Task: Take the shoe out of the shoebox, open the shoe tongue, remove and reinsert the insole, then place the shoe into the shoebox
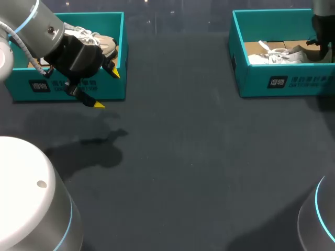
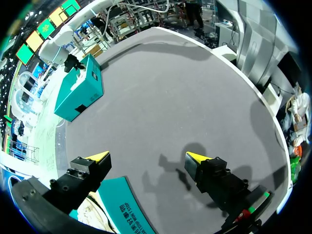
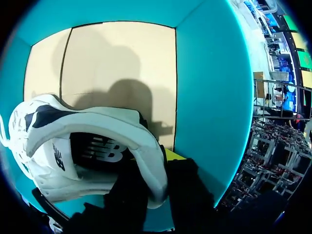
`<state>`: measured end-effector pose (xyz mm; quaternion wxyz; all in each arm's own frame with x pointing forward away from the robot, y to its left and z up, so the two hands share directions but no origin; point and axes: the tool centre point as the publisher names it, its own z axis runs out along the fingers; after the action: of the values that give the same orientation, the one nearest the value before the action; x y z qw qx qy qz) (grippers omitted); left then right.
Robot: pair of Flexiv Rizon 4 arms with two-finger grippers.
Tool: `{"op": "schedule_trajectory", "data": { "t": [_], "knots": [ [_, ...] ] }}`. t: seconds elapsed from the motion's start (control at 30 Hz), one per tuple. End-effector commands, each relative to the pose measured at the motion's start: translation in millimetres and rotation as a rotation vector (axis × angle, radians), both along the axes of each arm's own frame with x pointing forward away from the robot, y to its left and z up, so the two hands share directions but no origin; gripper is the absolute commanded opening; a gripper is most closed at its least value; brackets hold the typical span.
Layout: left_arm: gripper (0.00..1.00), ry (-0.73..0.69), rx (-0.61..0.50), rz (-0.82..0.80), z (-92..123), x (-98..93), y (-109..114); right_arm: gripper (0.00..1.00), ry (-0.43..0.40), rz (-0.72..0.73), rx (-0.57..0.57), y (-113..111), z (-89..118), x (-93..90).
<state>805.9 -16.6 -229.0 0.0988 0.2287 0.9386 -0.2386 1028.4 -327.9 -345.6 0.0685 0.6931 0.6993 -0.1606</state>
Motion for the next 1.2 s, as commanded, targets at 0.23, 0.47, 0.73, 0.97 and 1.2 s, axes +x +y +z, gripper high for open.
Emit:
{"op": "schedule_trajectory", "data": {
  "t": [0.23, 0.47, 0.73, 0.97, 1.2],
  "knots": [
    [1.00, -0.002, 0.002, 0.000, 0.3, -1.0, 0.6, 0.00, 0.003, 0.025, 0.024, 4.0, -8.2, -9.3],
    [1.00, -0.002, 0.002, 0.000, 0.3, -1.0, 0.6, 0.29, 0.011, 0.013, 0.046, 5.0, -10.5, -11.2],
    [1.00, -0.002, 0.002, 0.000, 0.3, -1.0, 0.6, 0.35, 0.014, 0.008, 0.061, 8.6, -10.6, -11.8],
    [1.00, -0.002, 0.002, 0.000, 0.3, -1.0, 0.6, 0.40, -0.002, -0.007, 0.062, 12.1, 0.1, -13.6],
    [1.00, -0.002, 0.002, 0.000, 0.3, -1.0, 0.6, 0.47, -0.019, -0.023, 0.063, 11.0, 8.9, -15.6]
  ]
}}
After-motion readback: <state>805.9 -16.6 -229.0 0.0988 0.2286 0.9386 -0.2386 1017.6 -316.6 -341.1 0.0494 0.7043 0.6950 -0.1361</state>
